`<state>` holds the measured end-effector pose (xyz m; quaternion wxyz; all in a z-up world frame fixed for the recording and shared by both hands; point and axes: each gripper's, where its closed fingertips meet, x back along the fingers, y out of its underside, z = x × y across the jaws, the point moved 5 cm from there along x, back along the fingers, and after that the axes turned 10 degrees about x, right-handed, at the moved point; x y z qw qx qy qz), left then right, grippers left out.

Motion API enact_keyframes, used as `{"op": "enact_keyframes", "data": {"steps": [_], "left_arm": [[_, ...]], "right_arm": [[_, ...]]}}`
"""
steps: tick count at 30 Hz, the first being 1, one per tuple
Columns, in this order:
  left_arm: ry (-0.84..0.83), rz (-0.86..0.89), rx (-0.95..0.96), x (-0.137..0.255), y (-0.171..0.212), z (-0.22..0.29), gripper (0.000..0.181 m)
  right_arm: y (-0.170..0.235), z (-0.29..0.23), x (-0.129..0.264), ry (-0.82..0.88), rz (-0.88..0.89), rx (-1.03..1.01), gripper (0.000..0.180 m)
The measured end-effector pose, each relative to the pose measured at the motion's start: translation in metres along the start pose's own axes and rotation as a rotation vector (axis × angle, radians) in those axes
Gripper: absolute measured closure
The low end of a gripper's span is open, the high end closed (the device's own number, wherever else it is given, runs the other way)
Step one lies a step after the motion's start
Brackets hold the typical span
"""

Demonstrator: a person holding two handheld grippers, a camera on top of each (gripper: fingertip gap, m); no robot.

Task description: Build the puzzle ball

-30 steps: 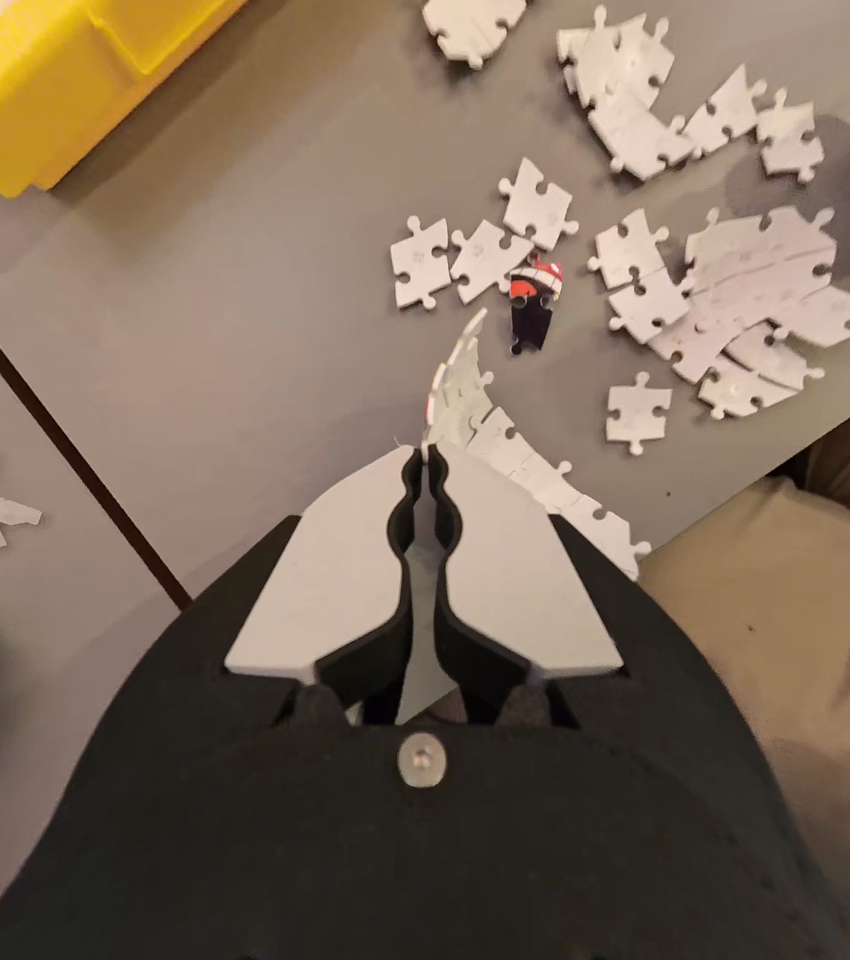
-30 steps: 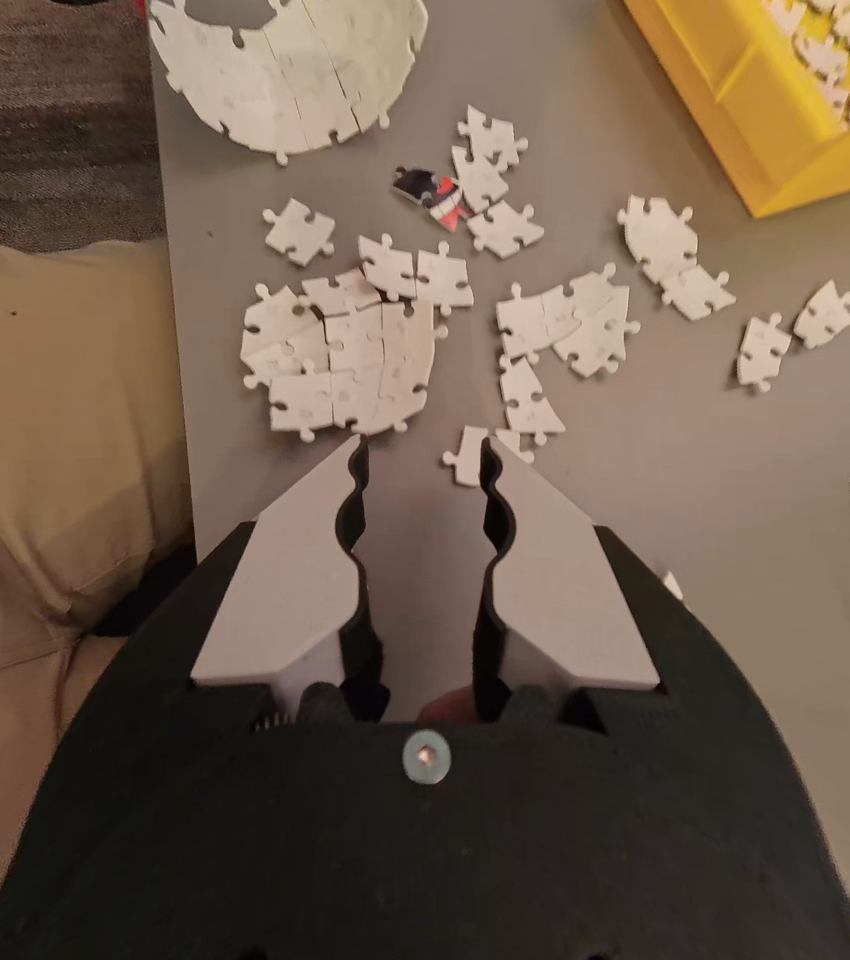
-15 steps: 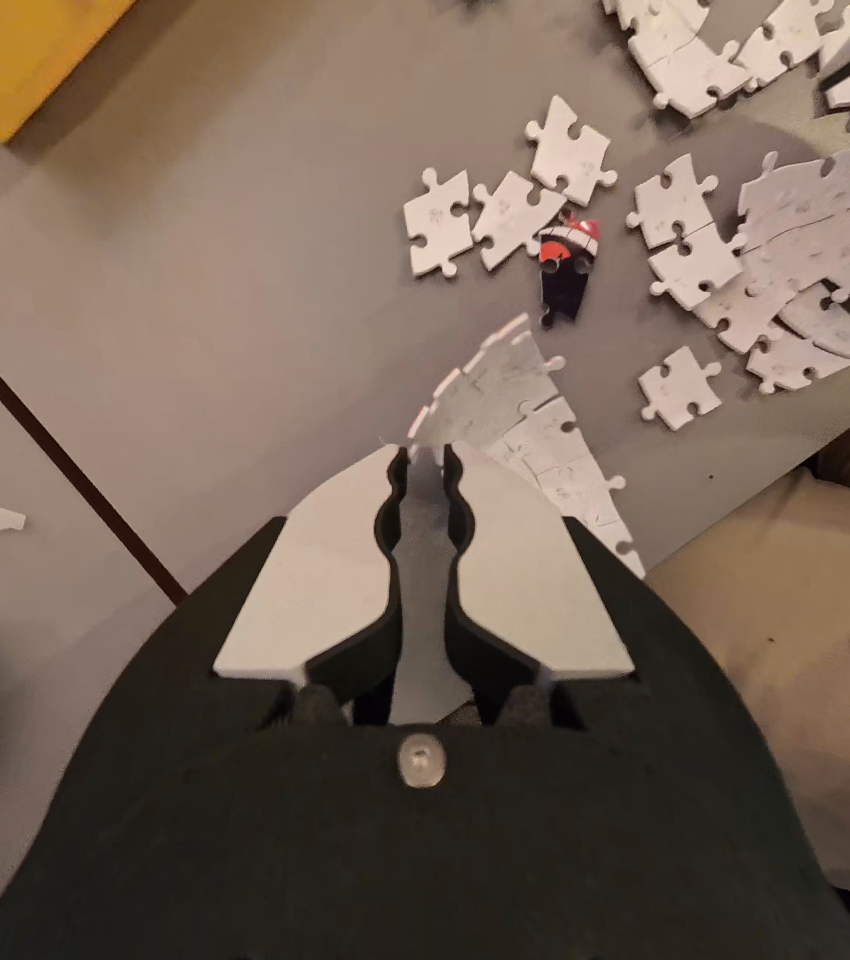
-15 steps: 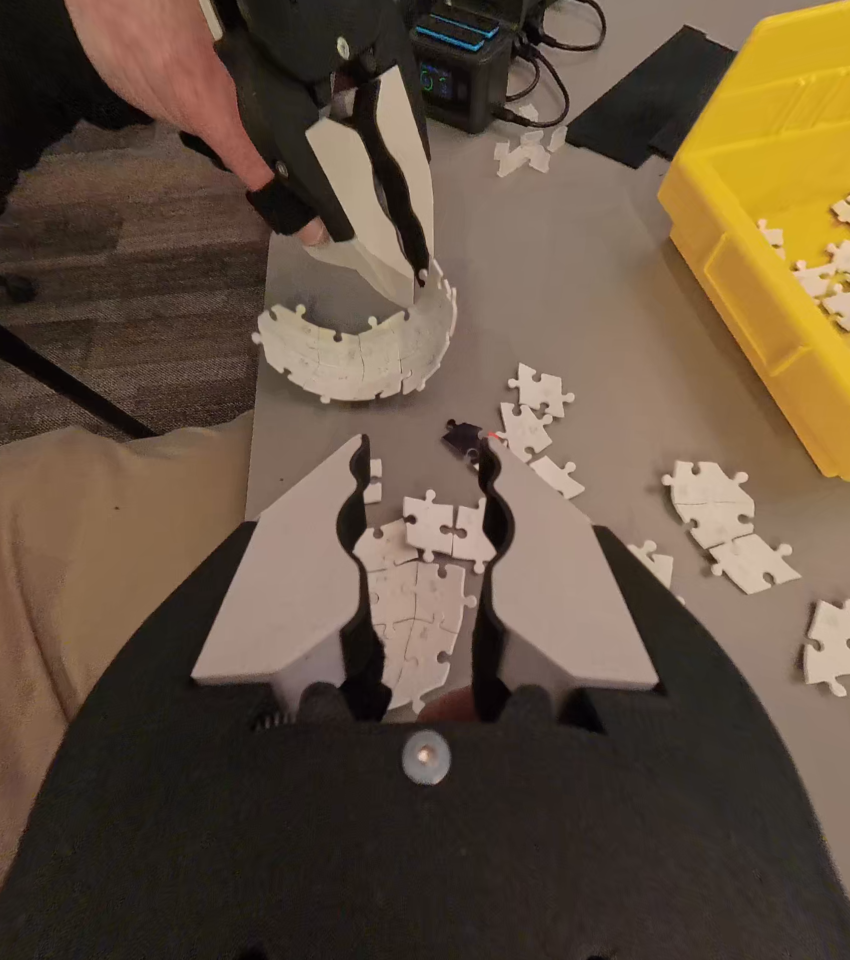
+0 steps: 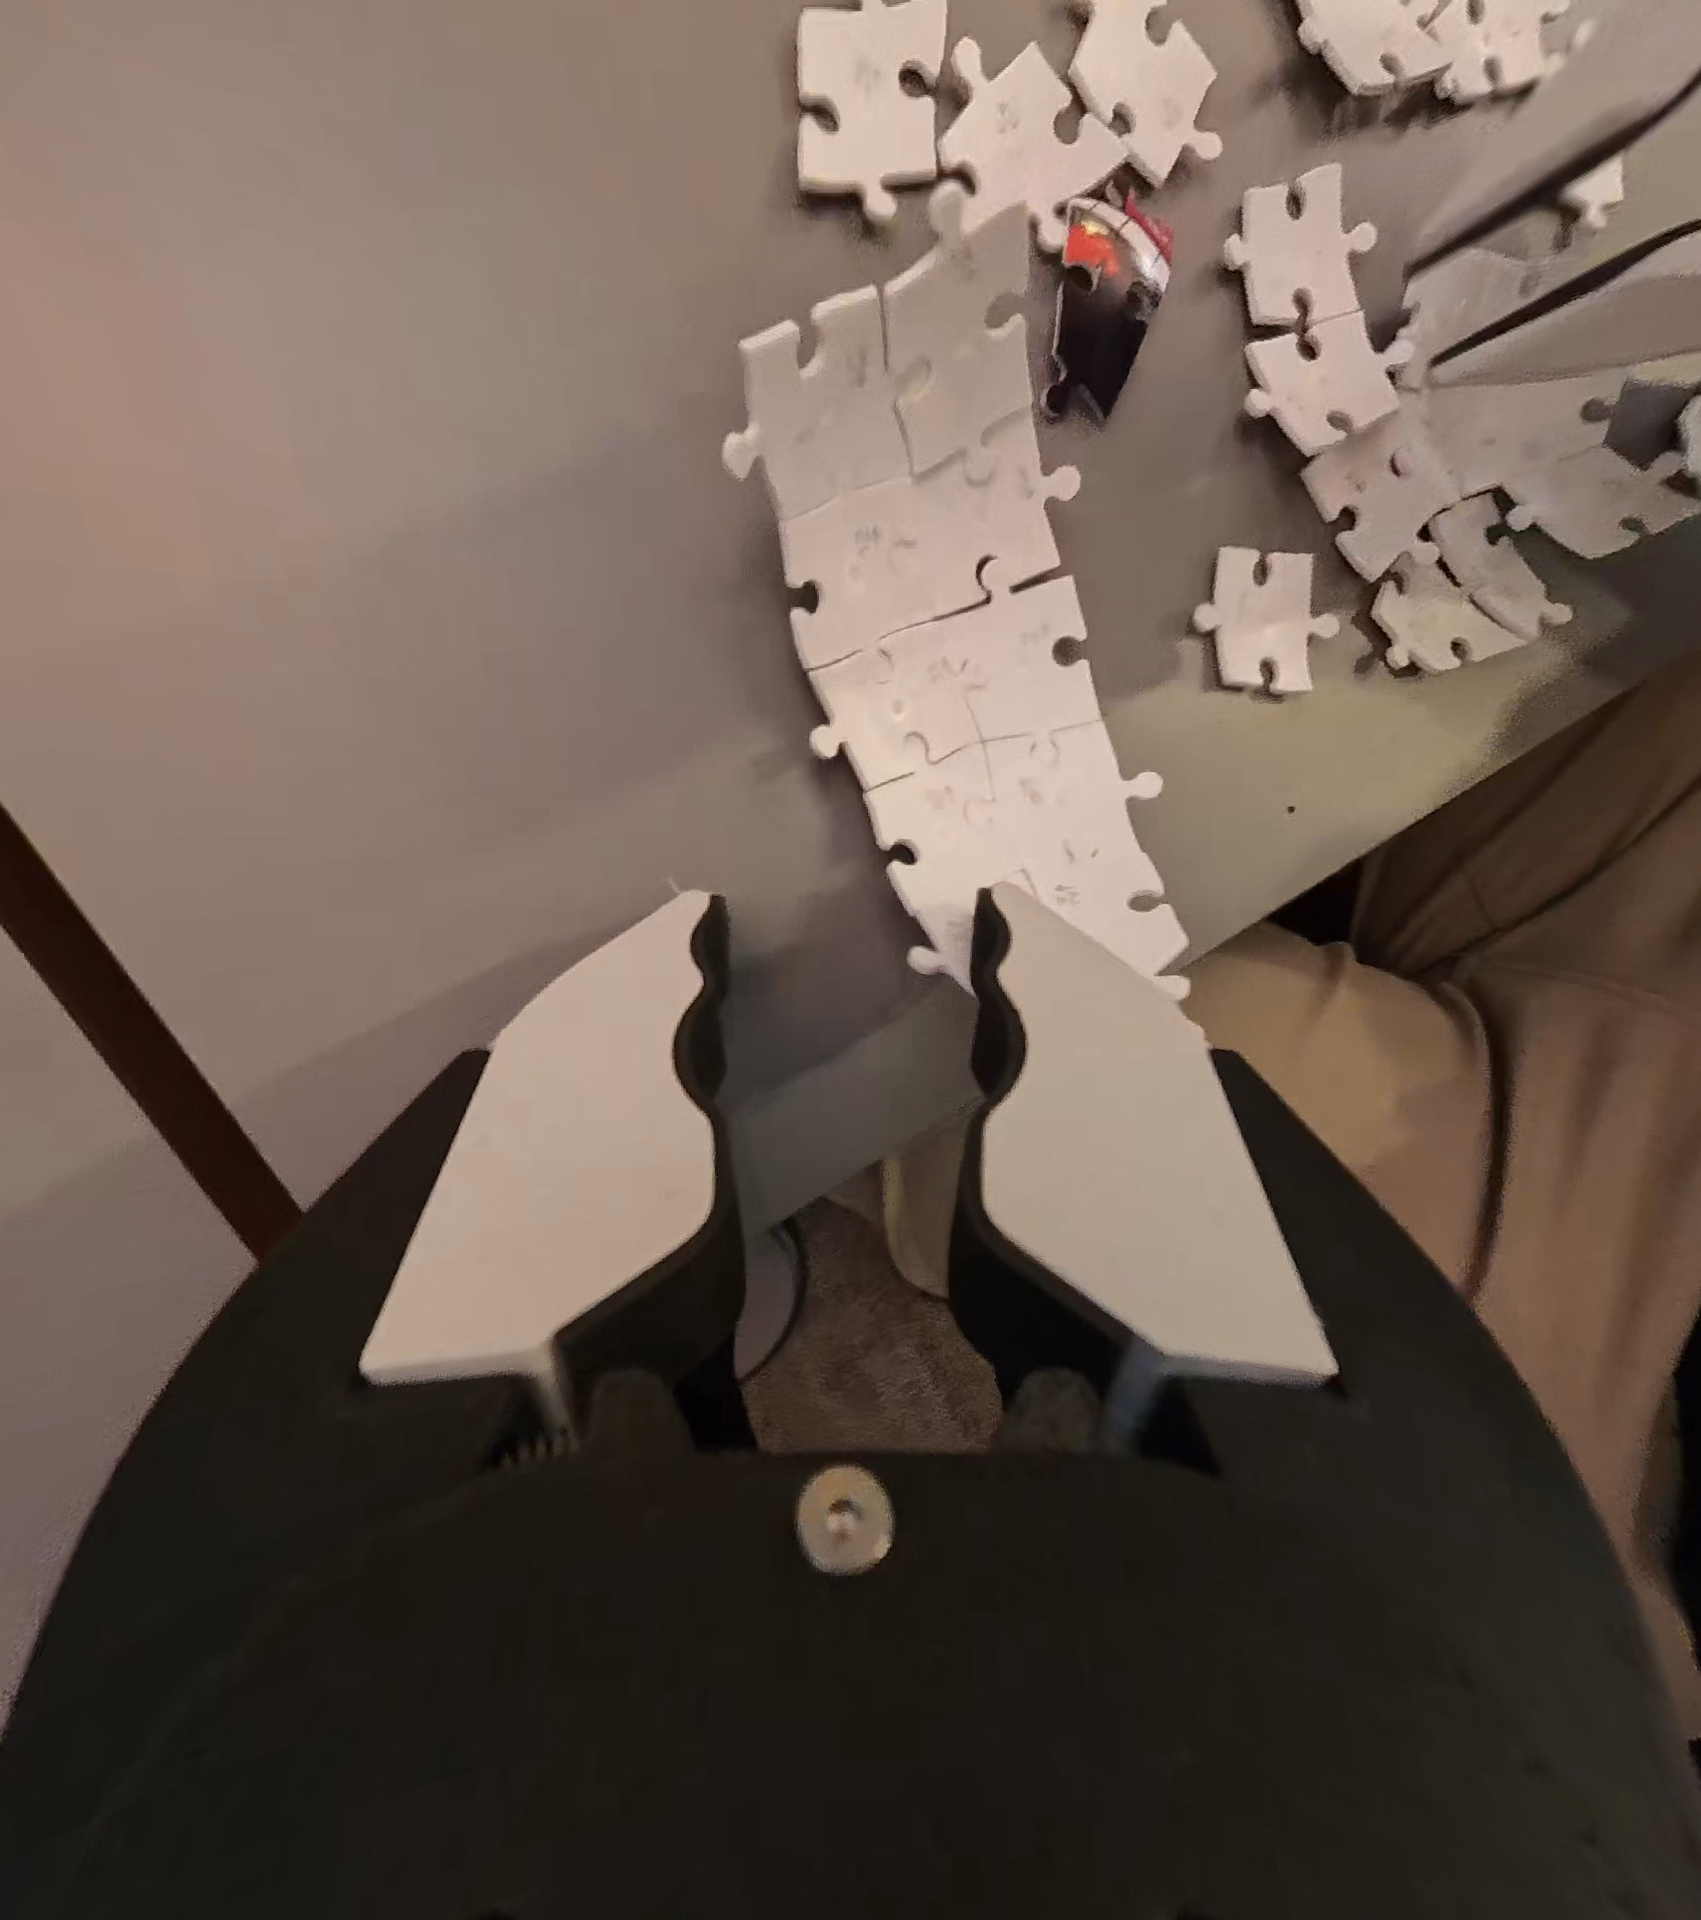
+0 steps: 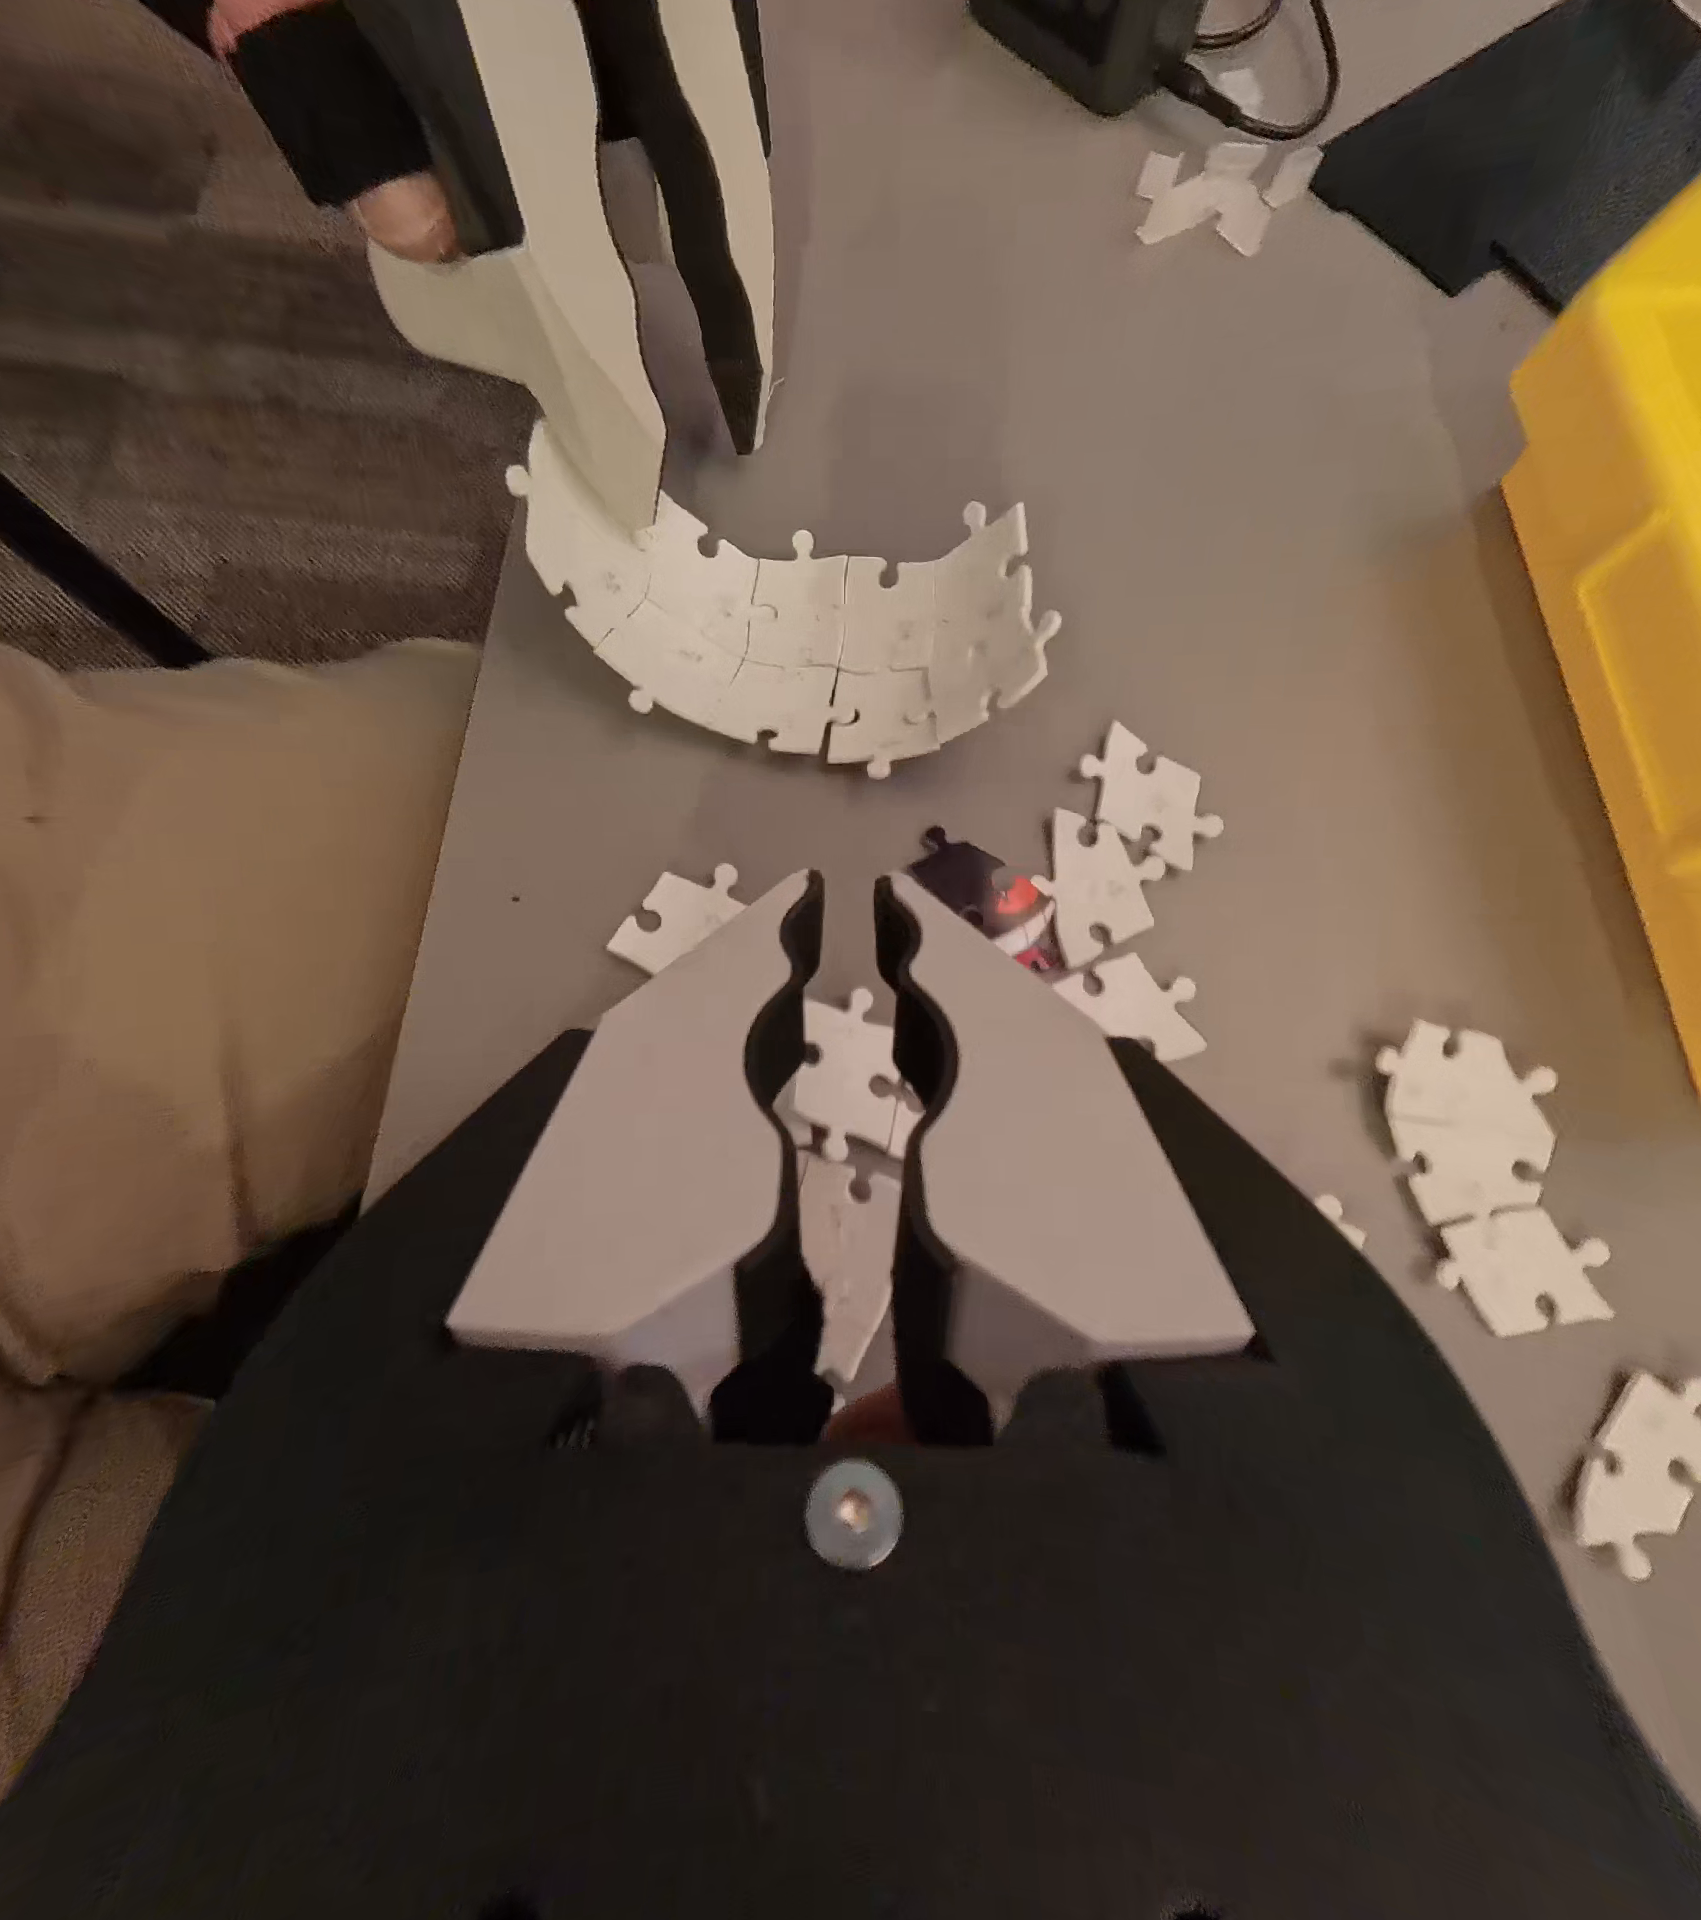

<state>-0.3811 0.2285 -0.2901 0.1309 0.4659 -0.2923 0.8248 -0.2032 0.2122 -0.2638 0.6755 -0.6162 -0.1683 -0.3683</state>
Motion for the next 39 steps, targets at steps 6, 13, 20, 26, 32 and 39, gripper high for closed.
{"op": "enact_keyframes", "data": {"steps": [6, 13, 20, 26, 32, 39], "left_arm": [[0.109, 0.089, 0.15, 0.007, 0.012, 0.006, 0.126], [0.195, 0.171, 0.263, 0.015, 0.03, 0.014, 0.124], [0.233, 0.207, 0.315, 0.013, 0.037, 0.016, 0.123], [0.267, 0.231, 0.326, 0.011, 0.035, 0.019, 0.126], [0.335, 0.25, 0.334, 0.004, 0.028, 0.032, 0.125], [0.297, 0.305, 0.39, -0.001, 0.021, 0.026, 0.138]], "right_arm": [[-0.017, -0.004, -0.027, 0.01, -0.06, 0.129, 0.18], [-0.023, 0.0, -0.056, -0.016, -0.109, 0.145, 0.18], [-0.018, 0.0, -0.072, -0.022, -0.17, 0.168, 0.18], [-0.016, 0.001, -0.071, -0.037, -0.182, 0.093, 0.18], [-0.015, 0.002, -0.07, -0.064, -0.172, 0.01, 0.18], [-0.019, -0.001, -0.07, -0.094, -0.142, -0.041, 0.18]]}}
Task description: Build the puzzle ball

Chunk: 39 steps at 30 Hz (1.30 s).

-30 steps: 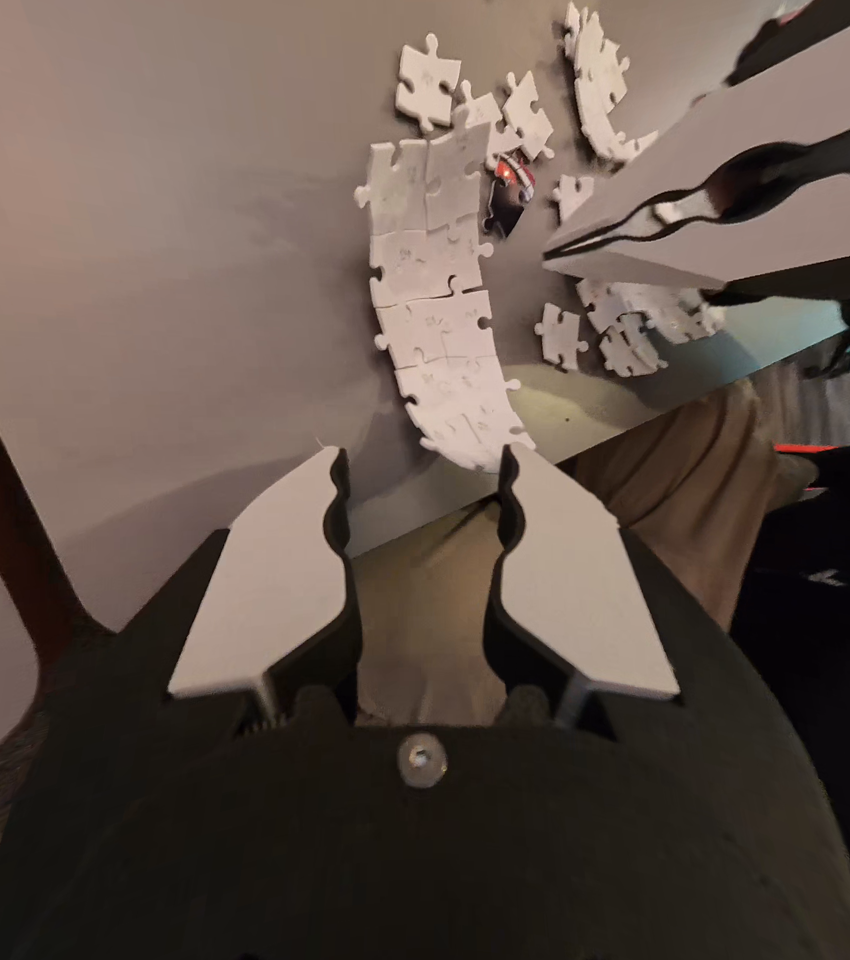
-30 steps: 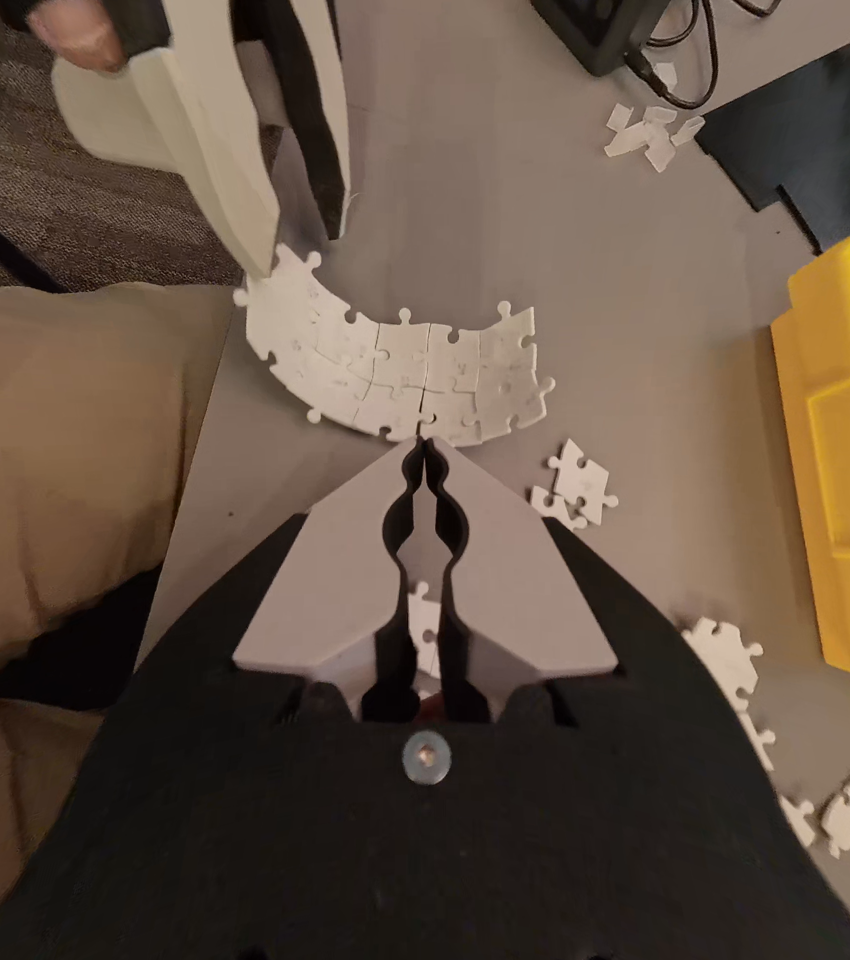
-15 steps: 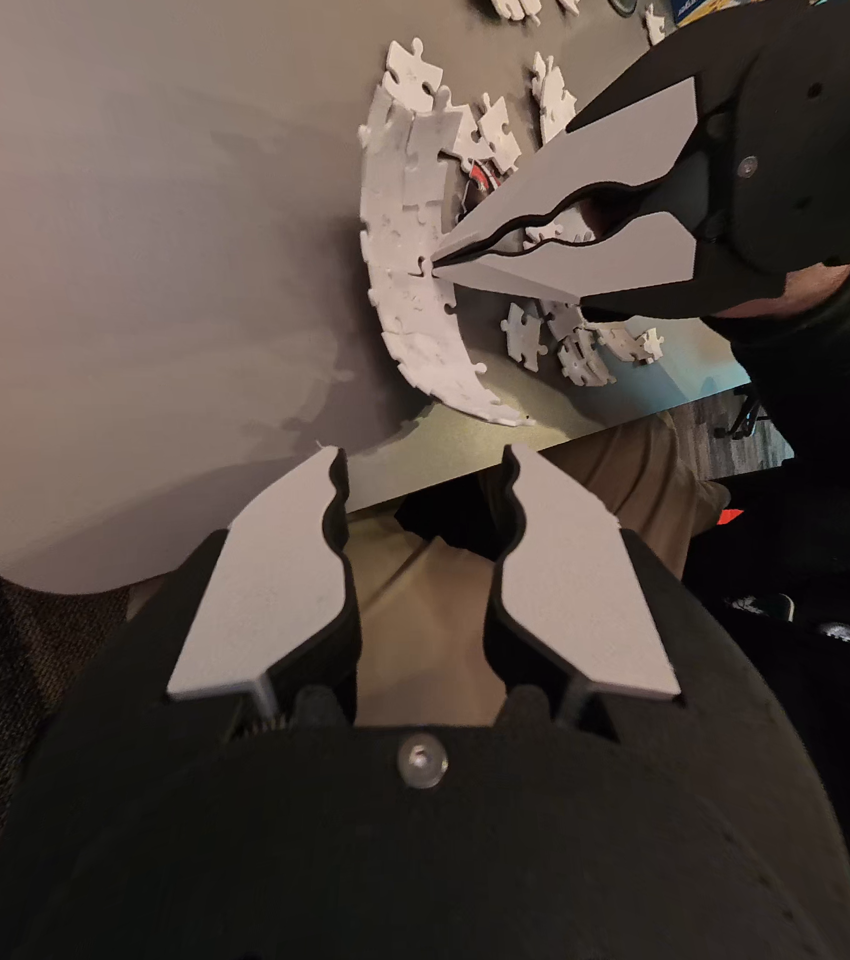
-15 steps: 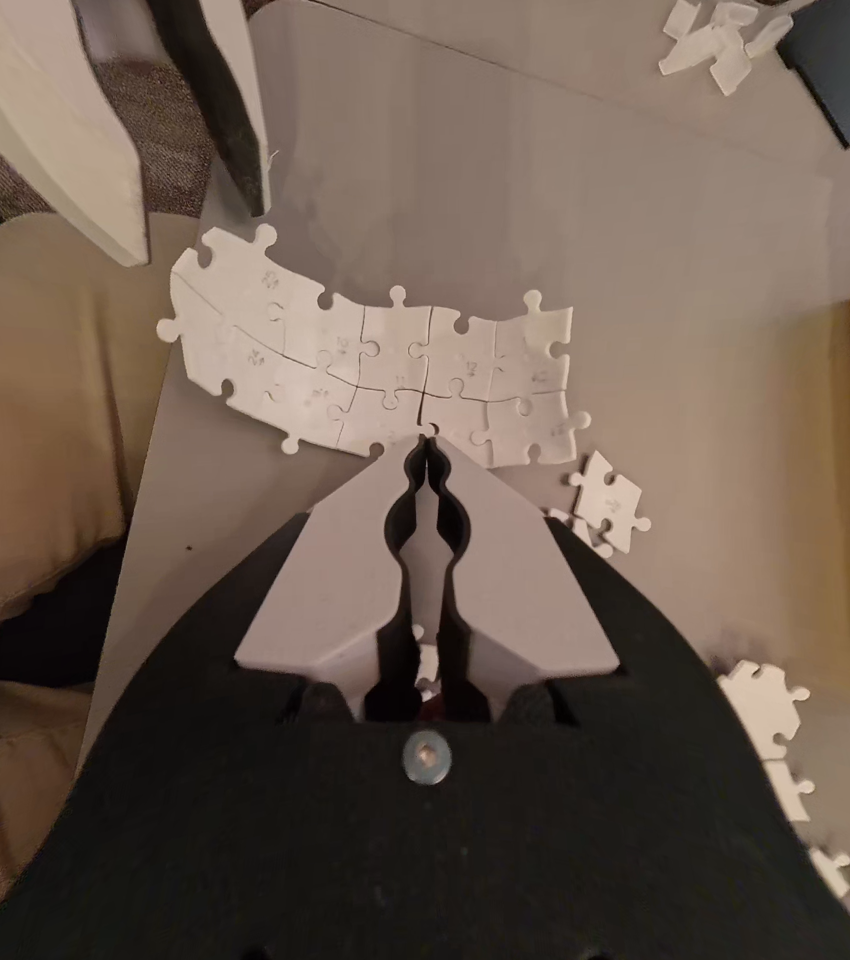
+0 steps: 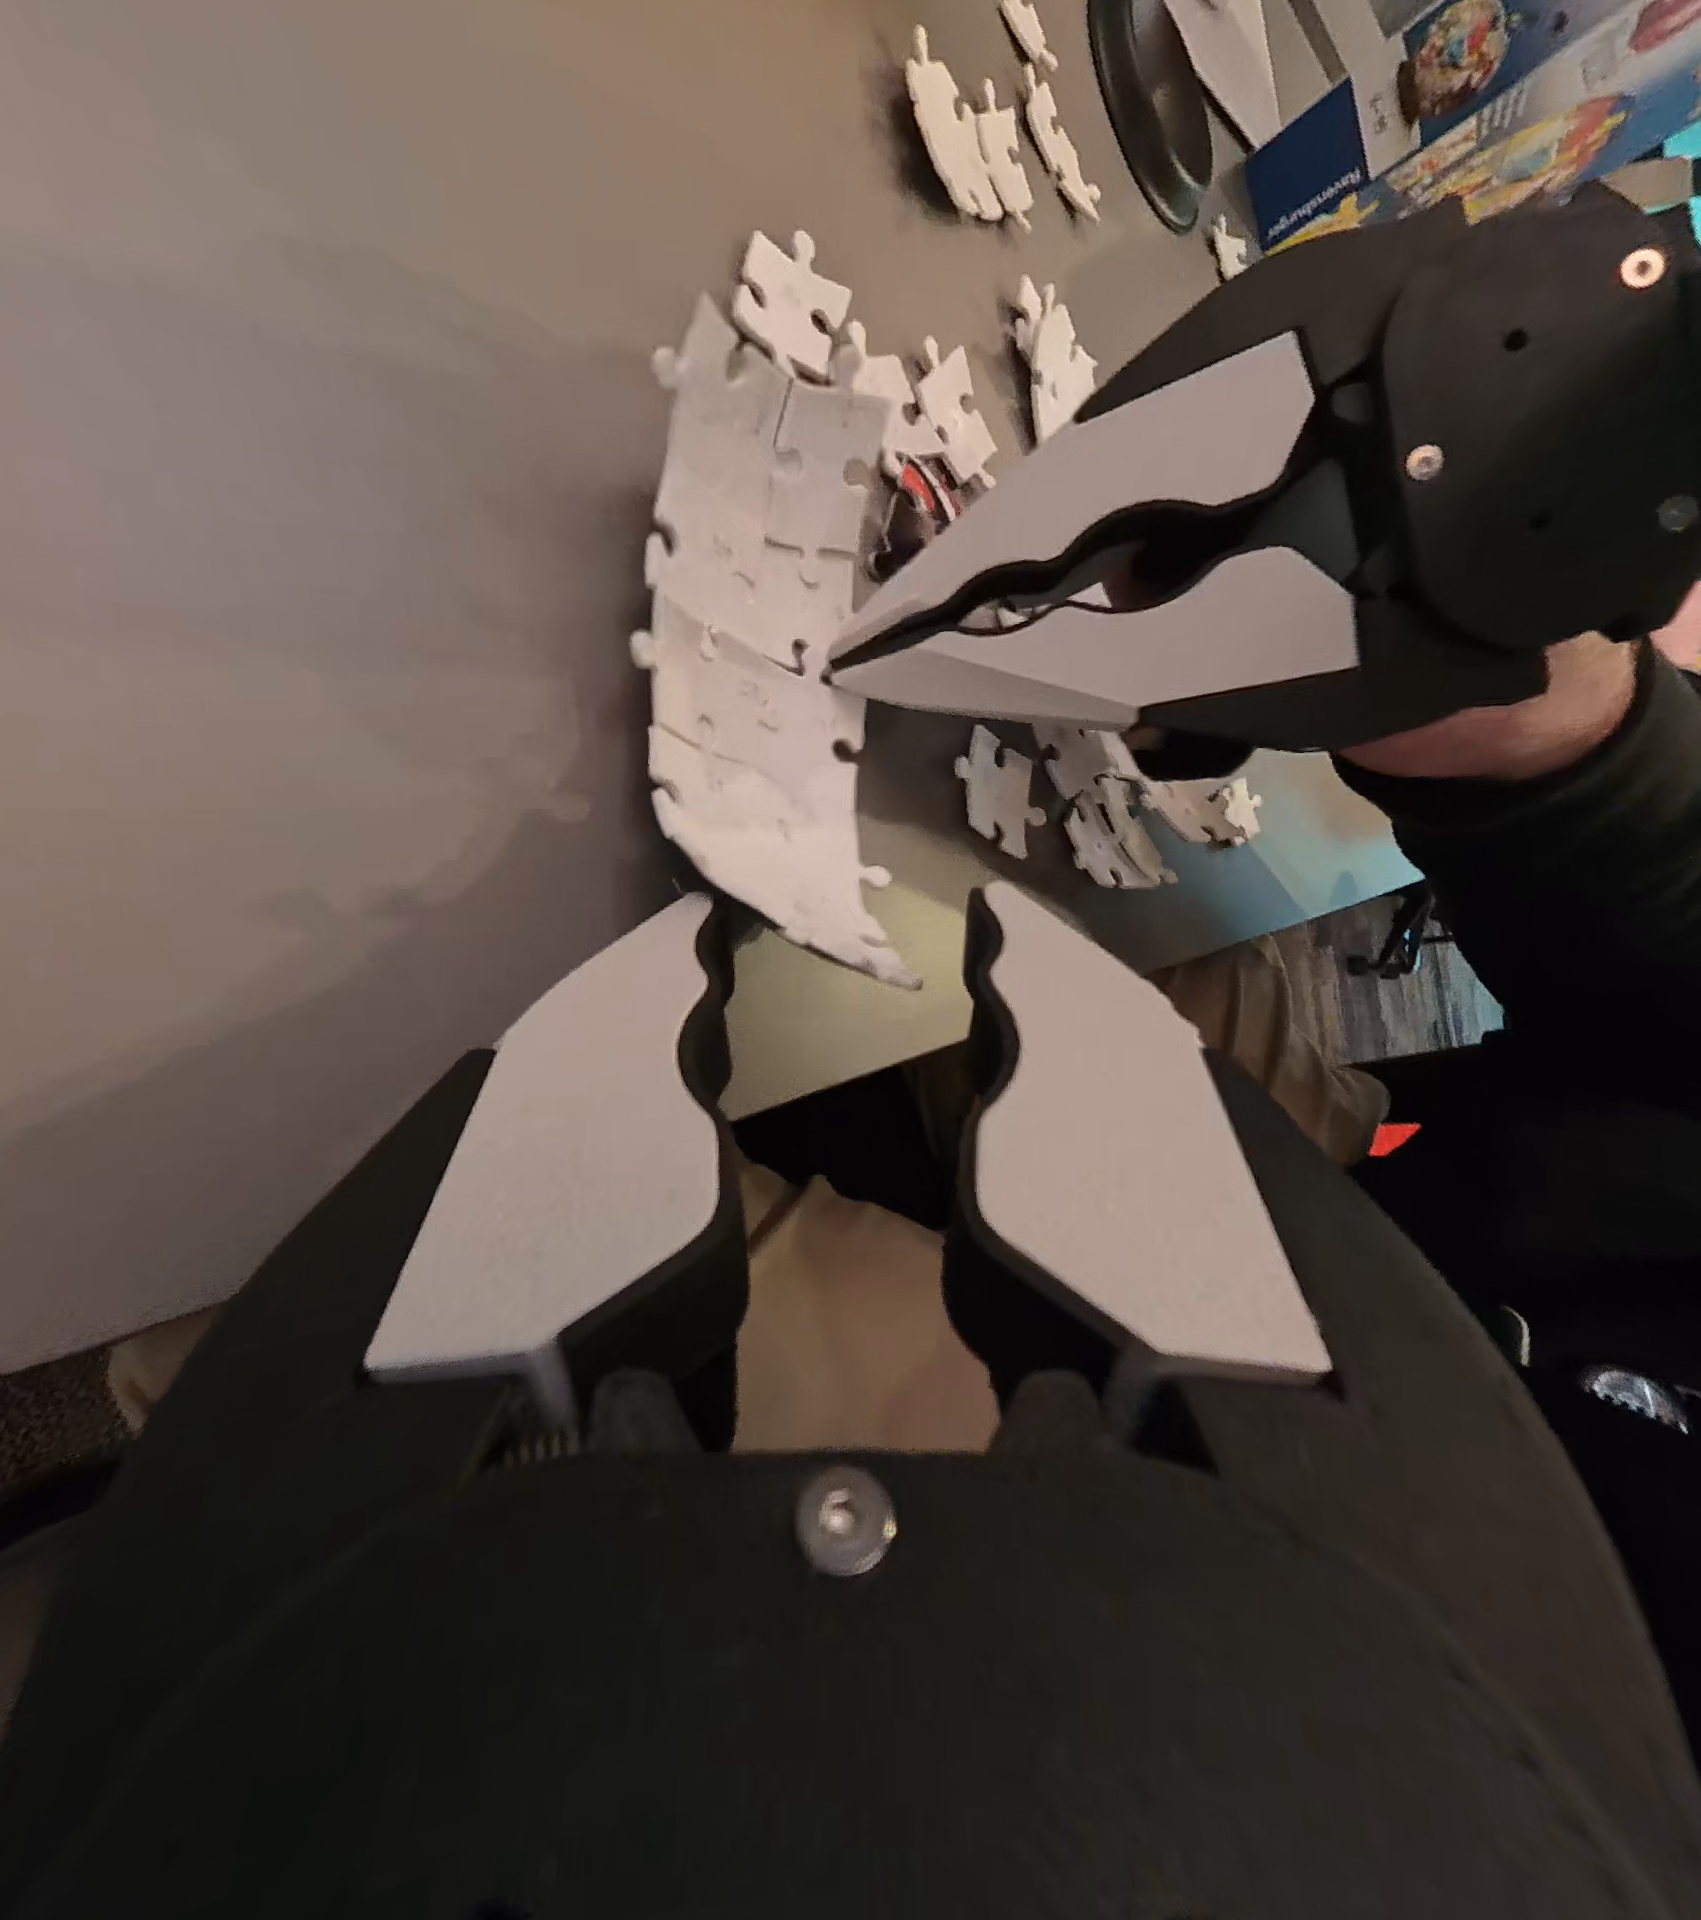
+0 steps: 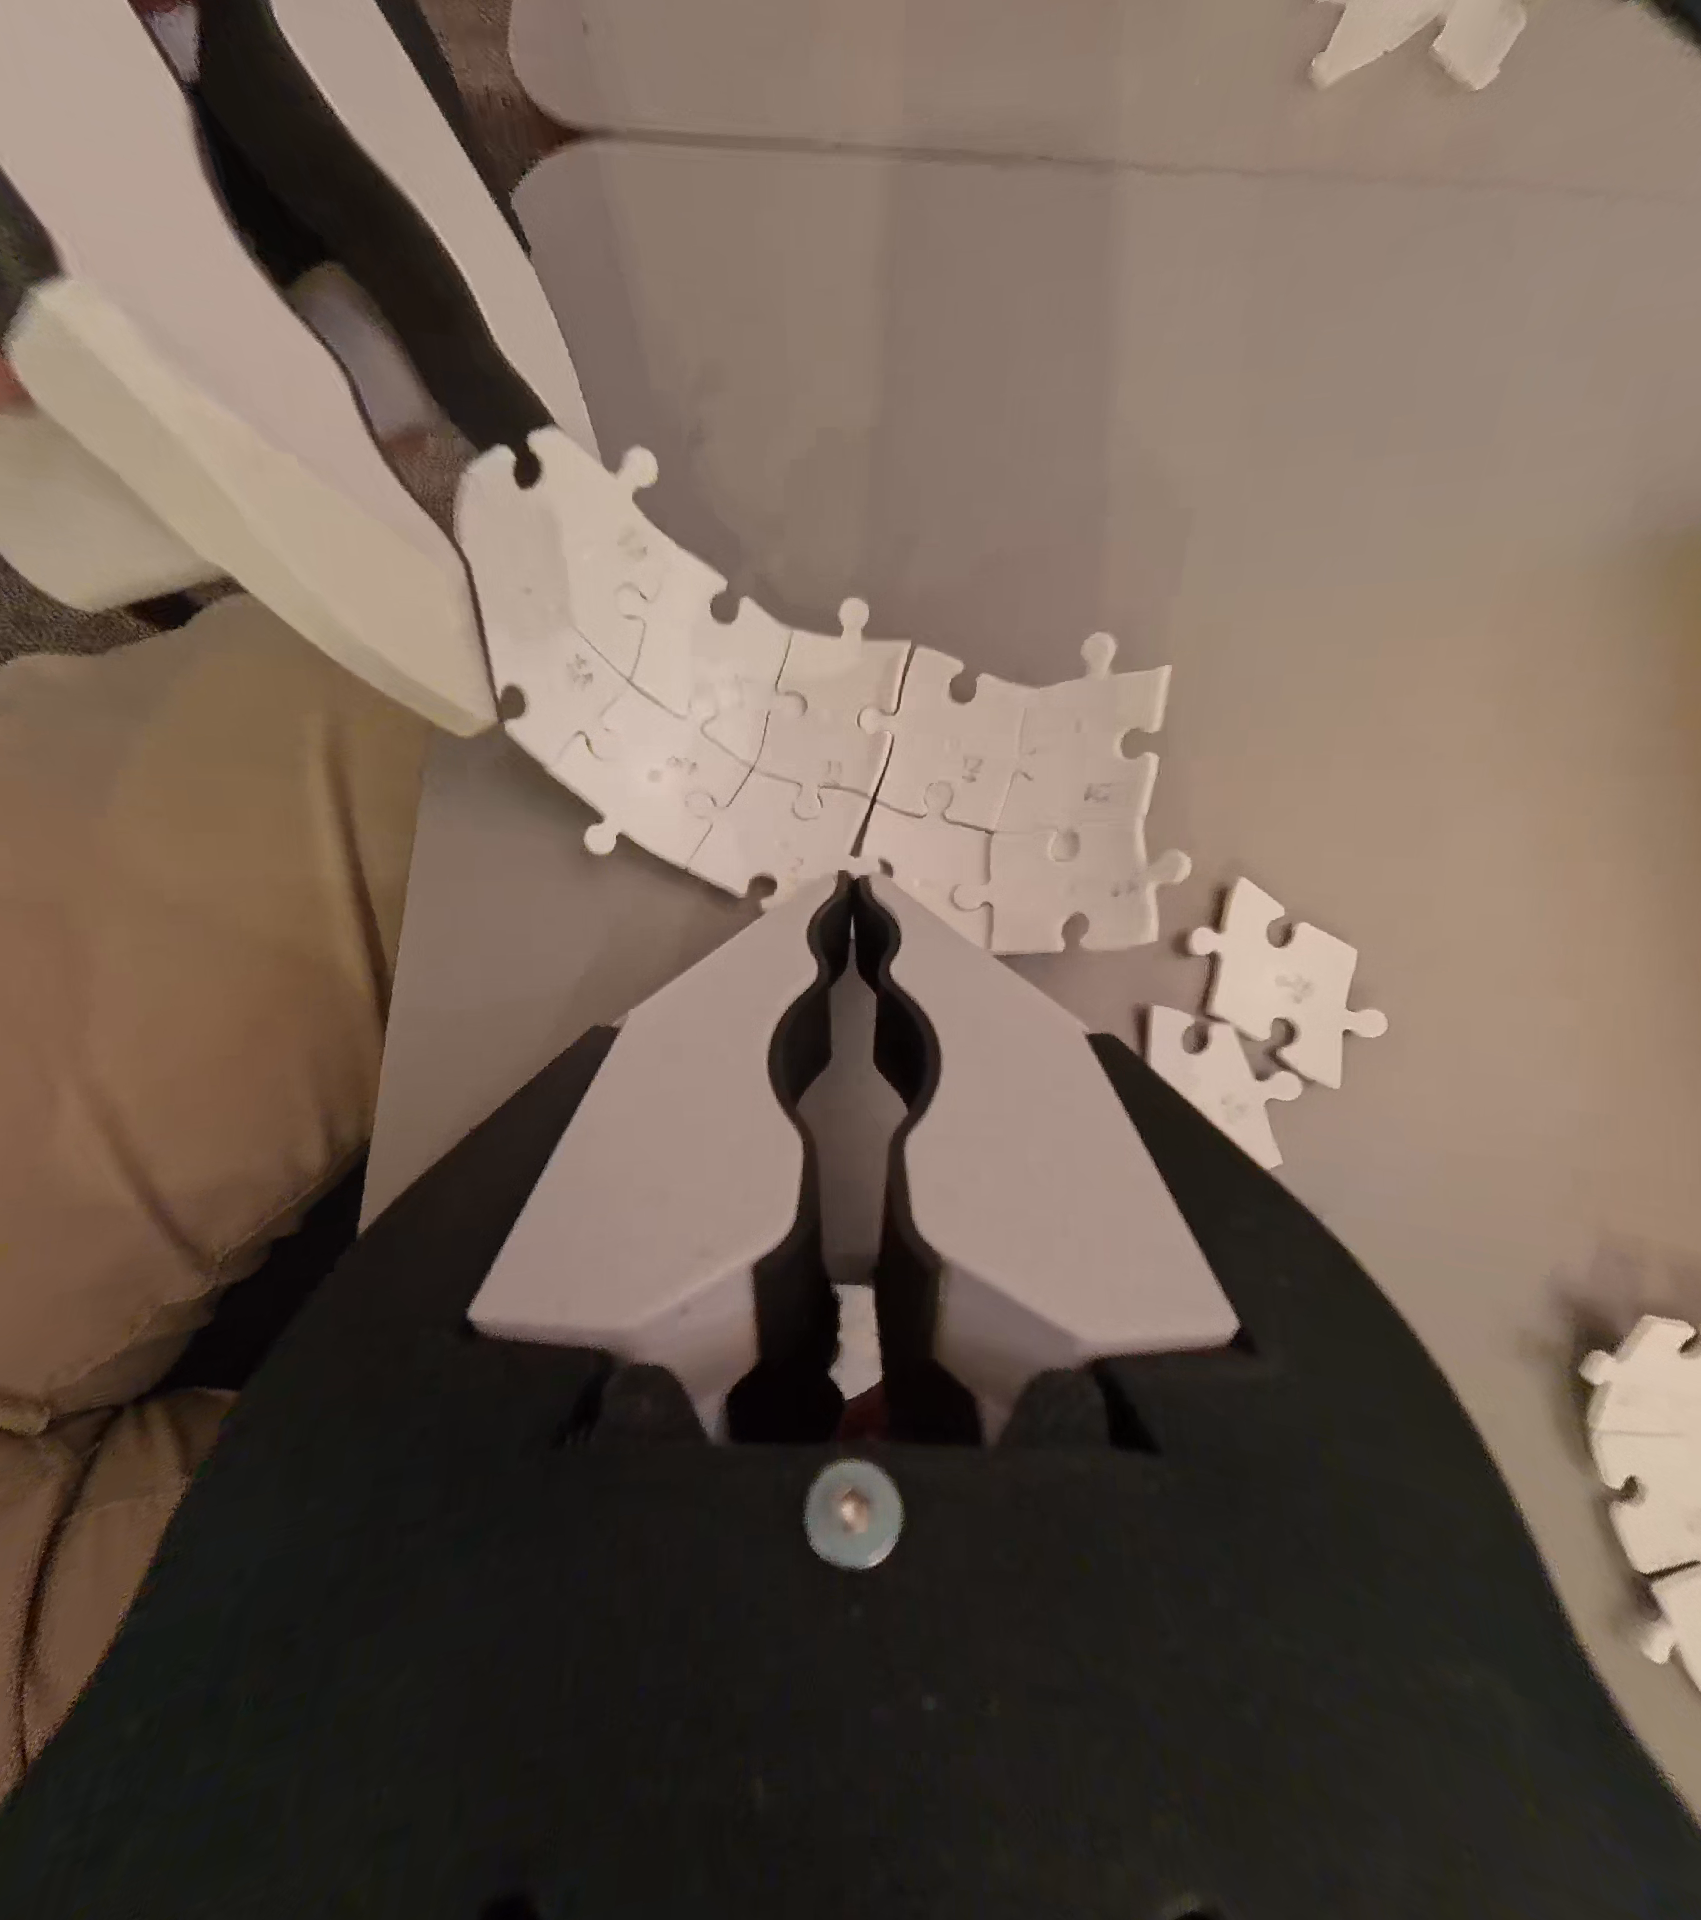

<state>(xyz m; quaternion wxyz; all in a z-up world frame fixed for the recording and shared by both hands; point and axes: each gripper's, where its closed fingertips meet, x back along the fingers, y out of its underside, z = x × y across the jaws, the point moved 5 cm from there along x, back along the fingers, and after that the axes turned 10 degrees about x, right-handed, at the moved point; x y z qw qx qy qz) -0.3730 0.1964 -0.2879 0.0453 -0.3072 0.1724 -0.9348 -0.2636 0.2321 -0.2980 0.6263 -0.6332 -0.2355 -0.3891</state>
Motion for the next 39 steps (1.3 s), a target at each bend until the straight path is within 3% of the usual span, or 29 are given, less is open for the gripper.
{"op": "enact_keyframes", "data": {"steps": [6, 30, 39], "left_arm": [[-0.028, 0.037, 0.018, 0.0, -0.004, -0.003, 0.147], [-0.22, 0.271, 0.073, -0.003, -0.019, -0.008, 0.176], [-0.24, 0.312, 0.093, -0.007, -0.021, -0.01, 0.177]], "right_arm": [[0.004, 0.013, 0.004, 0.081, -0.046, 0.053, 0.18], [0.0, 0.001, 0.001, 0.063, -0.026, 0.003, 0.18], [0.005, 0.005, 0.003, 0.07, -0.051, 0.04, 0.18]]}}
